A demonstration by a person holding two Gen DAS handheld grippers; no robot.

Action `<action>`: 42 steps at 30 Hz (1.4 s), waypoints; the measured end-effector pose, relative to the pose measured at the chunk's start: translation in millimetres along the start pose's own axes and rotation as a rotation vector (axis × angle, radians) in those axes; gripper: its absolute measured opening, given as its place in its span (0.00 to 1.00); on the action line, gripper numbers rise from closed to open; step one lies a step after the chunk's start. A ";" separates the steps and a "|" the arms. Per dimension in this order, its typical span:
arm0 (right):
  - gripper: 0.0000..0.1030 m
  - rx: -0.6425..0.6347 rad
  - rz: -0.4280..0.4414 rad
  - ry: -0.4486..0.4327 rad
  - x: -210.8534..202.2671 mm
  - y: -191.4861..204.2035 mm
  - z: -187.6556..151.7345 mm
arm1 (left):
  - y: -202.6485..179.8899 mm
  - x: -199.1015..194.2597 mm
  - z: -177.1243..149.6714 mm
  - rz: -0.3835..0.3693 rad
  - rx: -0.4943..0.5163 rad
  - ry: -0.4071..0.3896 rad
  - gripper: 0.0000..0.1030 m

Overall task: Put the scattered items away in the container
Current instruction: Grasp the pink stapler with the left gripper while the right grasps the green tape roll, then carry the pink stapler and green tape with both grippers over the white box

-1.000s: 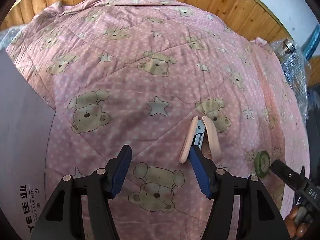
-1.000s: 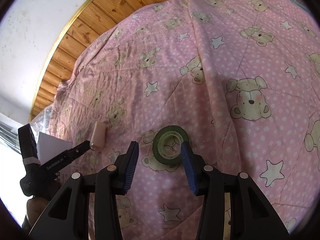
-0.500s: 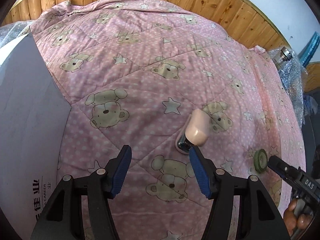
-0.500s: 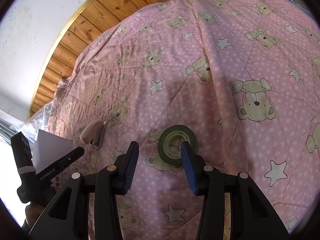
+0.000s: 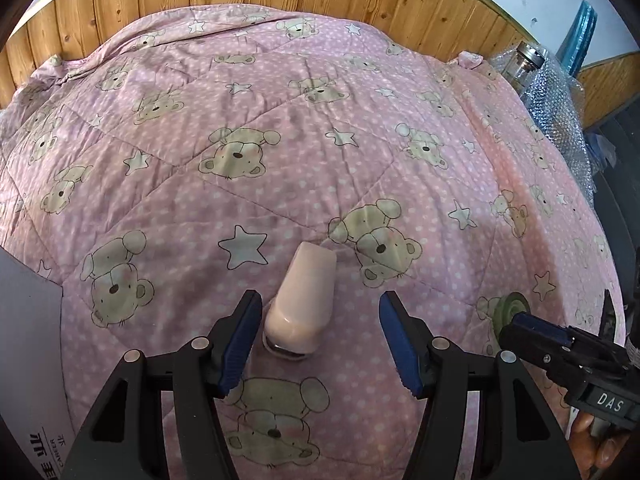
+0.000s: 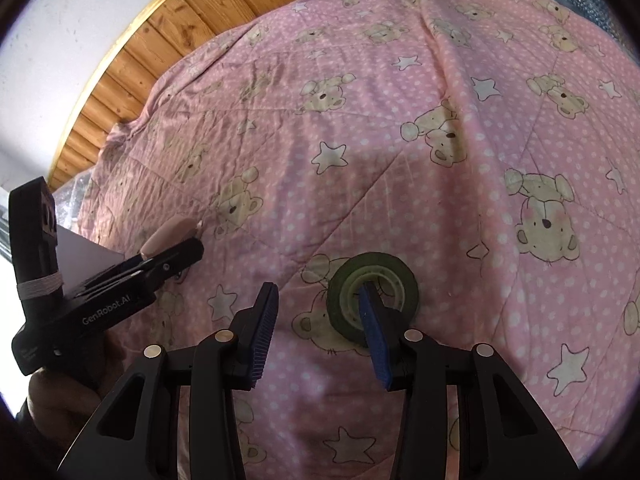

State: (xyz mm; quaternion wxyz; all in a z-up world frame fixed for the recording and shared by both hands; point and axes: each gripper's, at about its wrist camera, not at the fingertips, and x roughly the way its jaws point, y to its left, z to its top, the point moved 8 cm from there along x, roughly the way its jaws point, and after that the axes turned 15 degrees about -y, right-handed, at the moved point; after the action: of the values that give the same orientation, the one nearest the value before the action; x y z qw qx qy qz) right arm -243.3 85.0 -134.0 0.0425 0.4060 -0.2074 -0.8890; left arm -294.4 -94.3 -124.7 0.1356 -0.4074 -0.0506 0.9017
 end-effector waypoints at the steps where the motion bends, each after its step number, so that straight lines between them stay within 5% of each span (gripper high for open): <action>1: 0.20 -0.008 -0.016 0.001 1.8 -1.9 0.6 | 2.1 2.9 0.5 0.005 -0.008 0.004 0.46; 2: 0.16 -0.014 -0.025 0.003 3.2 -3.5 1.2 | 4.7 4.7 1.5 0.025 -0.006 0.005 0.32; 5: 0.14 -0.012 -0.014 -0.004 -0.2 -4.0 1.2 | 6.3 3.2 3.3 0.015 -0.010 0.003 0.26; 23: 0.13 0.002 0.054 -0.061 -39.4 32.2 7.2 | 5.6 -38.0 14.8 -0.015 -0.050 -0.059 0.26; 42: 0.13 -0.076 0.131 -0.107 -90.8 98.4 -6.4 | 12.0 -129.5 15.9 -0.035 -0.068 -0.167 0.26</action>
State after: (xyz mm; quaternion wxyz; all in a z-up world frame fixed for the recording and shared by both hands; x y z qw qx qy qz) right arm -187.2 15.4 -34.1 0.1047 0.3414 -0.2015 -0.9121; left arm -227.0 -142.5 -23.2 0.1328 -0.3344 -0.0997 0.9277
